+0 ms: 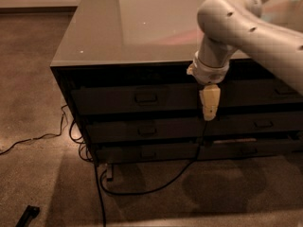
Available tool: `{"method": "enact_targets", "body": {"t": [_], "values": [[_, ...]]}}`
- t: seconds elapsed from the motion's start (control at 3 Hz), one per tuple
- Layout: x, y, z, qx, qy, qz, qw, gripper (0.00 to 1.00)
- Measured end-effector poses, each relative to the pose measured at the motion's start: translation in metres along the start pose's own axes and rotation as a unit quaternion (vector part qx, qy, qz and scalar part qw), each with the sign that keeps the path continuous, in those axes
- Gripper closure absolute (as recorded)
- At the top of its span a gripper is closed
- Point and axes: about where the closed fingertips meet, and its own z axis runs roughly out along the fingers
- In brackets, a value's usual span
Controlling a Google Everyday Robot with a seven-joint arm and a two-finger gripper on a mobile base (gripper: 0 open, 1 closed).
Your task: Open top drawer
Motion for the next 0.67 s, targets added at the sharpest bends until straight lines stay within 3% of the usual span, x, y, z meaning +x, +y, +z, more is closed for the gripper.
{"method": "enact_targets", "body": {"t": [0.67], "values": [[0.041, -0.037, 0.048, -0.009, 0.067, 0.051, 0.9964, 0.00]]}}
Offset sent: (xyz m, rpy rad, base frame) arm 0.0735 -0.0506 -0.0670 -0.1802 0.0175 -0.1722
